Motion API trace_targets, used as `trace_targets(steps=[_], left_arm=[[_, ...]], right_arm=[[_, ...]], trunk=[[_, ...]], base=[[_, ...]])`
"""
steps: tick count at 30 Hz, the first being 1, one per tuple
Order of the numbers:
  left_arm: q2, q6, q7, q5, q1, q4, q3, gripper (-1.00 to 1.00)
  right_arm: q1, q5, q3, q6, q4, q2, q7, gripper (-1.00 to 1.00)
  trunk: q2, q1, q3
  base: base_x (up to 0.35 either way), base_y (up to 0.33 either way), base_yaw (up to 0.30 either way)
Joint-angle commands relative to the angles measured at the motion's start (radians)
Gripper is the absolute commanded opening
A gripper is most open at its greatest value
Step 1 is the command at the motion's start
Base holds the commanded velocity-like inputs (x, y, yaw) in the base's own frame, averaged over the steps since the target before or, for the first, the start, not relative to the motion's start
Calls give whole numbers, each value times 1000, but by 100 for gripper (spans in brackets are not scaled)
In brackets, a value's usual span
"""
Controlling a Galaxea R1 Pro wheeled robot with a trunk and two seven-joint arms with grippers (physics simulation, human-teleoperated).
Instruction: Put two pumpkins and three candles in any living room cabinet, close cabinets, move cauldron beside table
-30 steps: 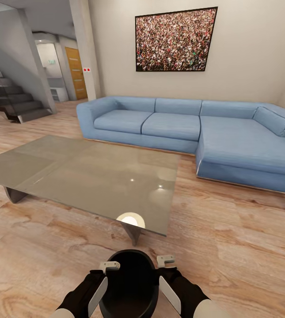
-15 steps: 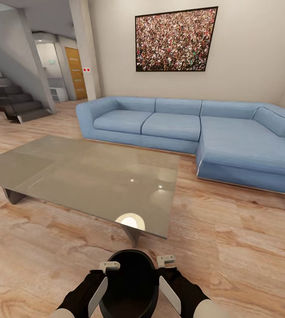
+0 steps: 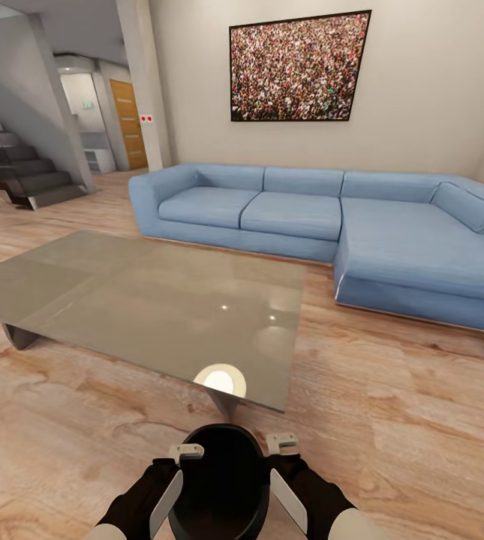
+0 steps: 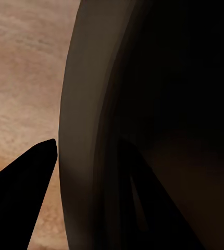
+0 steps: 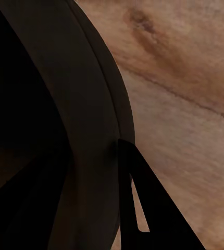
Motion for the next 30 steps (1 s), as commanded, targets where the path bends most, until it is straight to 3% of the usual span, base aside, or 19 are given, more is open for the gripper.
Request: trace_targets(steps=[1,28,30], left_arm=[[6,5,11,20,-1,0,-11,-100],[5,5,11,20,-1,0,-11,-100],[5,5,11,20,-1,0,-11,-100]], right_arm=[[-2,-6,14,1,-3,0,-9,-100],[-2,-6,14,1,-3,0,-9,-100],[-1,-6,14,1,-3,0,-9,-100]], trunk=[[0,0,-1],[0,0,-1],[-1,1,-9]], base=[[51,0,0],[45,0,0],[0,0,0]])
